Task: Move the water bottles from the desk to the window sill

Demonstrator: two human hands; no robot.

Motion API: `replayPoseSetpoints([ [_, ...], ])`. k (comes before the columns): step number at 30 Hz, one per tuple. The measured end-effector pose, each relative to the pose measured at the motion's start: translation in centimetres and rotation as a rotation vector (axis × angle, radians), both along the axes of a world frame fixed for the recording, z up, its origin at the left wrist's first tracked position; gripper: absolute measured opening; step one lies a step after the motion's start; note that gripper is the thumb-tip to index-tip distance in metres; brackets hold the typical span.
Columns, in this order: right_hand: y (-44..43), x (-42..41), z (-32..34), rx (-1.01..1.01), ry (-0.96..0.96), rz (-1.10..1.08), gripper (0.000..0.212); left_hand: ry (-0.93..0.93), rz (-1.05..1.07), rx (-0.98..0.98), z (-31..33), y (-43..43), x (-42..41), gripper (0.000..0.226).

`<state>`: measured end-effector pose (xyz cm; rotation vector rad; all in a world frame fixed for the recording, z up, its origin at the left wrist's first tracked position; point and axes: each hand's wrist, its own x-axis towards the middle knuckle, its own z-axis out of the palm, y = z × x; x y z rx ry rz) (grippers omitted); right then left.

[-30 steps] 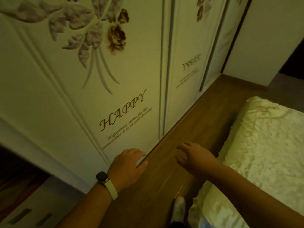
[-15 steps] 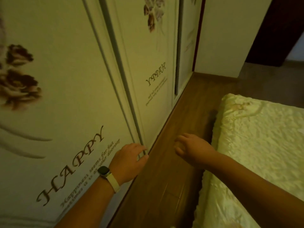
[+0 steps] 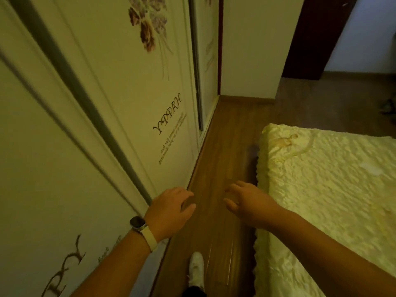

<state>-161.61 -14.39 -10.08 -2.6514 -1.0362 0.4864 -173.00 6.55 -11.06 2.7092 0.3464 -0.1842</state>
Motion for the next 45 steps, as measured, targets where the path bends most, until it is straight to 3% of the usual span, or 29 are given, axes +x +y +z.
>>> replayPoseSetpoints([
  [7, 6.1, 9.6, -0.5, -0.058, -0.004, -0.129, 0.051, 0.039, -0.156, -0.05, -1.8, 6.4, 12.3, 0.046],
  [15, 8.3, 17.8, 2.1, -0.054, -0.049, -0.335, 0.05, 0.001, -0.309, -0.063, 0.8, 10.3, 24.2, 0.048],
  [20, 8.7, 22.4, 2.6, -0.019, -0.064, -0.408, 0.036, -0.05, -0.341, -0.072, 2.3, 11.5, 30.7, 0.048],
  [27, 7.9, 29.4, 0.9, -0.003, -0.04, -0.453, 0.042, 0.009, -0.392, -0.098, 0.9, 10.7, 38.4, 0.046],
  [35, 6.0, 43.0, -0.5, 0.058, -0.038, -0.442, 0.044, 0.052, -0.366, -0.005, 1.4, 9.0, 51.7, 0.046],
  [38, 5.2, 47.9, -0.1, 0.058, -0.041, -0.421, 0.039, 0.036, -0.374, 0.034, 2.6, 8.0, 56.8, 0.045],
  [45, 3.6, 57.6, 1.9, 0.083, -0.081, -0.379, 0.051, -0.013, -0.33, 0.001, 3.9, 6.7, 65.8, 0.045],
])
